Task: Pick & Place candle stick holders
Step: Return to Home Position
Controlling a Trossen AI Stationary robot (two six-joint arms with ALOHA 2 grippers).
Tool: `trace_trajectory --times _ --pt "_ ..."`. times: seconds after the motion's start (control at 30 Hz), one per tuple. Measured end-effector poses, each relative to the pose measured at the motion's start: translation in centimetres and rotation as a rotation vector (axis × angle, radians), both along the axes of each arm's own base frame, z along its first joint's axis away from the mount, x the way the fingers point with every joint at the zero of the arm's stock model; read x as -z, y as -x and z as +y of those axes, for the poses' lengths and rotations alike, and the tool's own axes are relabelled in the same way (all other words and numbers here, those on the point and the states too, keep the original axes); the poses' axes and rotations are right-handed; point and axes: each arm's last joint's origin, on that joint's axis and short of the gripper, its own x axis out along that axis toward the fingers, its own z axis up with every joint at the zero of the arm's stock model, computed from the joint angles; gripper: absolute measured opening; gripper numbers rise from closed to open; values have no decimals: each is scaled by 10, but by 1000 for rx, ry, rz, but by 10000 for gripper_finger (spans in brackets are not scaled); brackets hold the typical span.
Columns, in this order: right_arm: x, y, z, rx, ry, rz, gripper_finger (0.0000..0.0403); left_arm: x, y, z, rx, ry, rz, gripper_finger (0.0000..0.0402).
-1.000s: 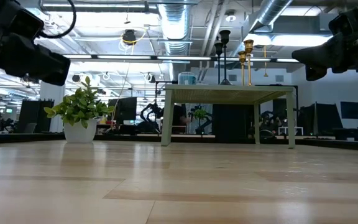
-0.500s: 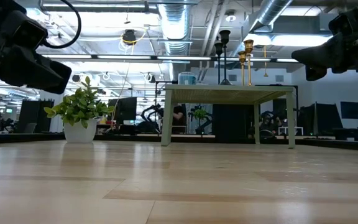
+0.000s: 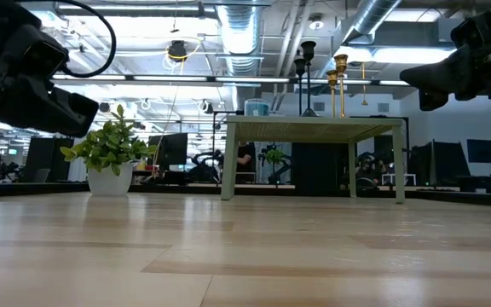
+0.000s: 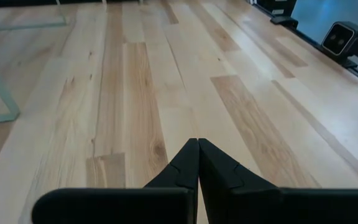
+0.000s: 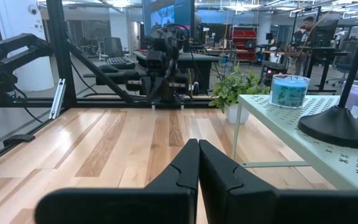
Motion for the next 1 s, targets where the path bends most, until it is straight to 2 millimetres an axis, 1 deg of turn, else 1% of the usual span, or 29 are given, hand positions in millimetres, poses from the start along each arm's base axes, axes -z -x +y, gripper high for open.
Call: trace_trajectory --times 0.23,1.0 --pt "0 0 0 0 0 0 0 2 -1 0 0 -4 24 8" --pt "0 0 0 0 0 0 0 1 -2 0 0 -2 13 8"
